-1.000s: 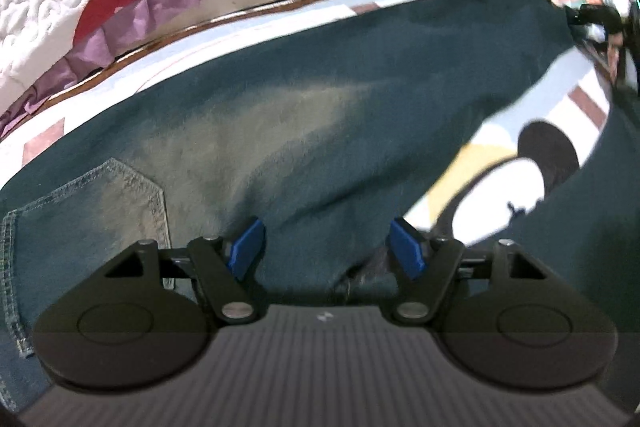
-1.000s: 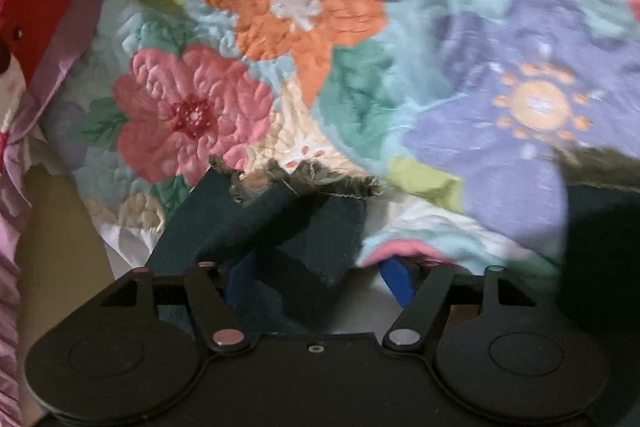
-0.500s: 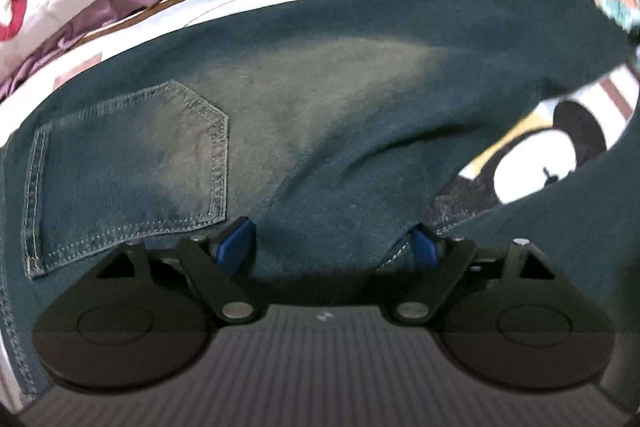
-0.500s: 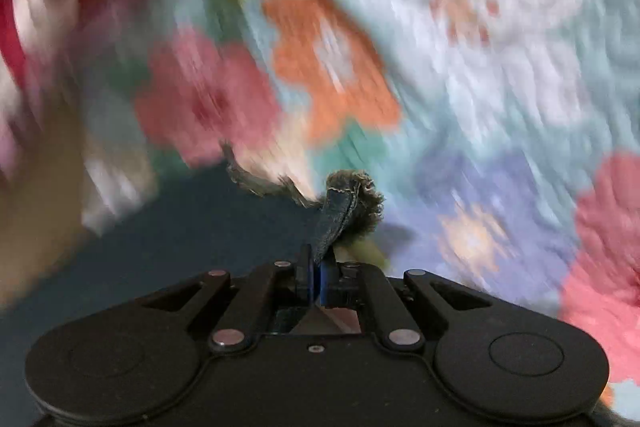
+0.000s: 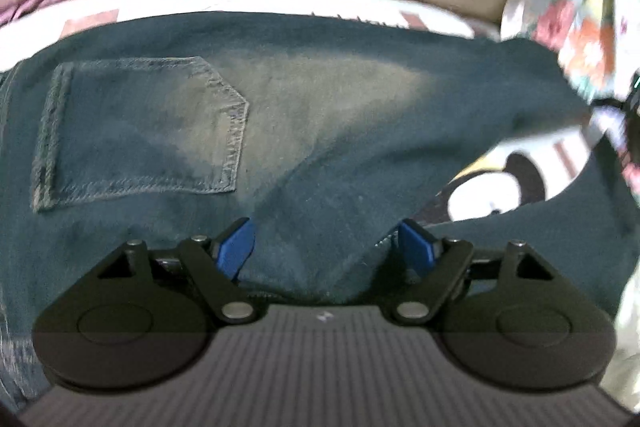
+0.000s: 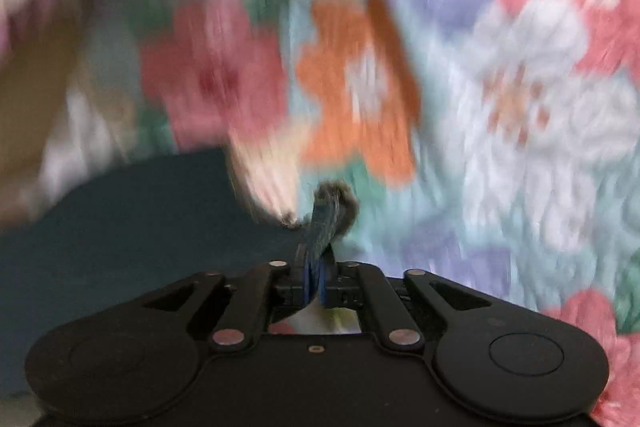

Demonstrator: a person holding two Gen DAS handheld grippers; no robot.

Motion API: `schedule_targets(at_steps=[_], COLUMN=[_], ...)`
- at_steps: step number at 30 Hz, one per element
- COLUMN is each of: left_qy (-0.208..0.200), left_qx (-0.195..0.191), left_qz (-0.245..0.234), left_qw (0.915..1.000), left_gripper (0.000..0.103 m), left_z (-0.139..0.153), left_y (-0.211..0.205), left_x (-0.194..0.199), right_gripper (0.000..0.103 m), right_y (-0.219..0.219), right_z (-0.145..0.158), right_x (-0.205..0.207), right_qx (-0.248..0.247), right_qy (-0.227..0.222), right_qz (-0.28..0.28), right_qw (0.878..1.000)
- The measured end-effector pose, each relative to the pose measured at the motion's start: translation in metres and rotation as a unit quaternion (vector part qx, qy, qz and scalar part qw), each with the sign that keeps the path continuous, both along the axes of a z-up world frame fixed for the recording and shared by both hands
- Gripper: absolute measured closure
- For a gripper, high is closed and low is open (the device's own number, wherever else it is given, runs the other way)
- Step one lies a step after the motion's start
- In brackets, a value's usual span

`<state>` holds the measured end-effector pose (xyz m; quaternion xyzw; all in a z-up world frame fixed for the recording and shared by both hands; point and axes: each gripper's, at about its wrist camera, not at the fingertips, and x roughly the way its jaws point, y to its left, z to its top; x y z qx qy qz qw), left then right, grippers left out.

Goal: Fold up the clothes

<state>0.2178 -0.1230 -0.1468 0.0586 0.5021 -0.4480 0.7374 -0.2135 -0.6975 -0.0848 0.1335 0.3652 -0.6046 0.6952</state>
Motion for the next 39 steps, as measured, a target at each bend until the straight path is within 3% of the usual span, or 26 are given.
schedule_targets(at_steps=[4,7,9,12,14,16,18,20,22,24,26,28,32,34,35,37,39], left_qy=[-0.008,-0.026,-0.028,-0.058,-0.094,-0.130,-0.150,-0.143,-0.150,-0.157,-0.143,-0.123,-0.075,-0.067,-0.070,-0.086,-0.101], left_qx=[-0.007,-0.018,-0.031,-0.018,0.010,0.023,0.033,0.022,0.012,0.010,0.008,0.009,-0.008,-0.016,-0.018,-0.005,0.004], left_qz=[0.002,-0.028,-0.048,-0.061,-0.055,-0.050,-0.046,-0.041,-0.042,-0.046,-0.039,-0.033,0.006,0.027,0.034,0.034,0.026], left_qw=[0.9999,0.9991,0.9979,0.9963,0.9940,0.9899,0.9871,0.9886,0.9877,0.9865,0.9889,0.9918,0.9971,0.9972,0.9968,0.9957,0.9945], left_gripper=[0.025,0.026,0.029,0.031,0.033,0.047,0.080,0.086,0.092,0.093,0.093,0.093,0.089,0.082,0.071,0.069,0.069], left_z=[0.006,0.007,0.005,0.000,-0.003,-0.006,-0.010,-0.007,-0.002,0.001,-0.002,-0.007,0.001,0.007,0.010,0.010,0.012], left_y=[0.014,0.006,-0.004,-0.026,-0.041,-0.051,-0.054,-0.048,-0.038,-0.031,-0.026,-0.023,-0.007,0.005,0.010,0.013,0.012], left_x=[-0.004,-0.017,-0.025,-0.036,-0.040,-0.042,-0.038,-0.033,-0.035,-0.037,-0.035,-0.031,-0.016,-0.010,-0.008,-0.012,-0.018], right_gripper=[0.082,0.070,0.054,0.051,0.051,0.051,0.052,0.051,0.052,0.053,0.051,0.052,0.052,0.052,0.052,0.052,0.052], right_y=[0.010,0.028,0.049,0.085,0.105,0.128,0.152,0.178,0.196,0.206,0.204,0.191,0.191,0.206,0.218,0.240,0.268], right_z=[0.000,0.013,0.026,0.031,0.026,0.018,0.010,0.001,-0.013,-0.031,-0.040,-0.040,-0.036,-0.032,-0.029,-0.027,-0.032], right_x=[0.003,0.036,0.048,0.067,0.086,0.105,0.126,0.146,0.161,0.174,0.163,0.151,0.143,0.151,0.158,0.170,0.196], right_qx=[-0.006,-0.044,-0.044,-0.011,0.017,0.043,0.070,0.097,0.115,0.120,0.116,0.135,0.126,0.115,0.111,0.103,0.100], right_qy=[-0.016,-0.004,-0.047,-0.108,-0.126,-0.123,-0.119,-0.115,-0.097,-0.048,-0.049,-0.074,-0.049,-0.025,-0.028,-0.037,-0.017], right_qz=[-0.050,-0.015,0.036,0.118,0.180,0.239,0.310,0.377,0.415,0.434,0.429,0.393,0.355,0.356,0.371,0.416,0.466], right_qw=[0.999,0.999,0.997,0.987,0.975,0.962,0.941,0.914,0.897,0.892,0.895,0.907,0.925,0.927,0.921,0.903,0.879])
